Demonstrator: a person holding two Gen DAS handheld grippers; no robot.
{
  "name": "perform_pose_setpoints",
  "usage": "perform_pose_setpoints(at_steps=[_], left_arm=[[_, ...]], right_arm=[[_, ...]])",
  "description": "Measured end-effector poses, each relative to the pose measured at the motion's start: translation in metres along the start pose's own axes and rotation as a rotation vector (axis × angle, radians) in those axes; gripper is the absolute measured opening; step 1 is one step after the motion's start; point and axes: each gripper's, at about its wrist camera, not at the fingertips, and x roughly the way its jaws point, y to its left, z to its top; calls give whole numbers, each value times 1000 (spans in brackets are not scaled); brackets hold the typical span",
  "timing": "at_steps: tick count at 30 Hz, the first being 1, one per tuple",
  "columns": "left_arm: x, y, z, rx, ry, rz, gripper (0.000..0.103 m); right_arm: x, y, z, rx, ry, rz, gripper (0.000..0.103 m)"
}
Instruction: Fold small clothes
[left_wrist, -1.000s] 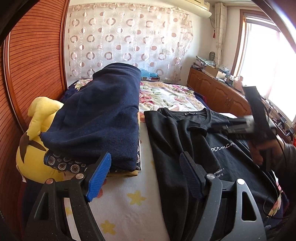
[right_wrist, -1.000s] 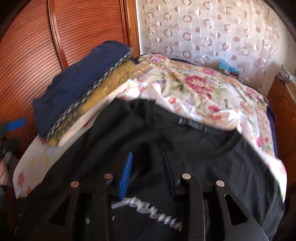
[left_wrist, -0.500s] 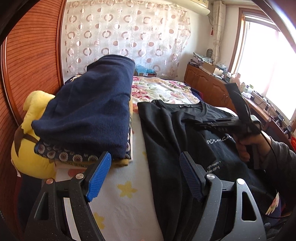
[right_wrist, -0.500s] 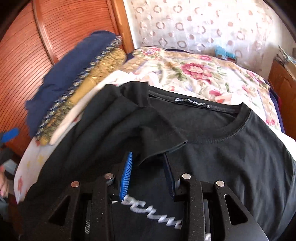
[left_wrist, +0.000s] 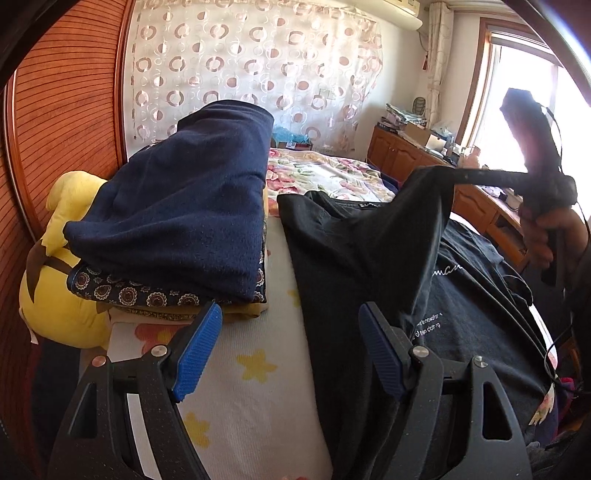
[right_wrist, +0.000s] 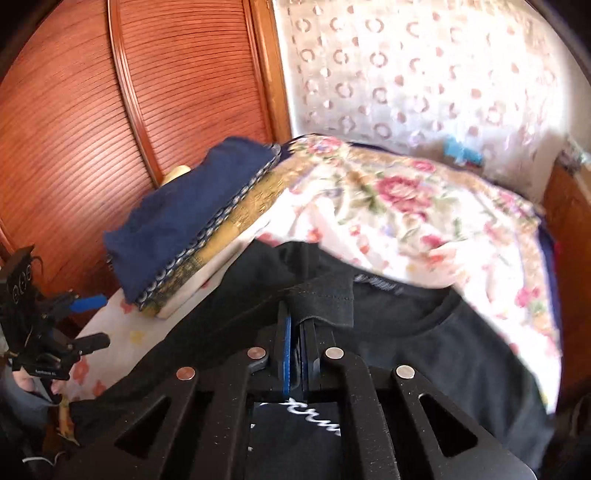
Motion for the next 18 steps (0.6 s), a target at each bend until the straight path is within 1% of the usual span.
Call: perform_pose_setpoints(at_steps=[1,2,3,4,6,9,11,13,14,15,17,18], left_arm=[[0,-2,1,2,-2,-2,77],[-1,-3,1,4,-4,-4,77],[-1,-4,3,7,-5,-5,77],[-2,-5,4,10,-9,-6,77],[-2,-8,6,19,-14,-8,77],[2,-15,14,41,-15,-5,77],[7,-22,21,64,-16,-6,77],[15,-31,30,86,-16,-19,77],[20,-34,35,94,-11,-23,77],[26,-40,40,107,-5,-29,77],[36,-49,48,130,4,-46,77],[44,-55,52,141,15,-51,74]], right_arm=[[0,0,3,-1,8,-29,10],[3,-2,4,-6,30,-63,13],[8,-5,3,-7,46,-111,21],[14,-9,1,6,61,-141,25],[22,-17,-5,40,85,-144,26],[26,-22,-20,54,89,-146,28],[22,-28,-34,61,82,-162,28],[17,-33,-40,65,66,-178,28],[12,-39,-49,72,60,-186,28],[14,-41,-48,76,59,-191,28],[6,-52,-60,91,53,-211,28],[3,-55,-66,100,49,-221,28]])
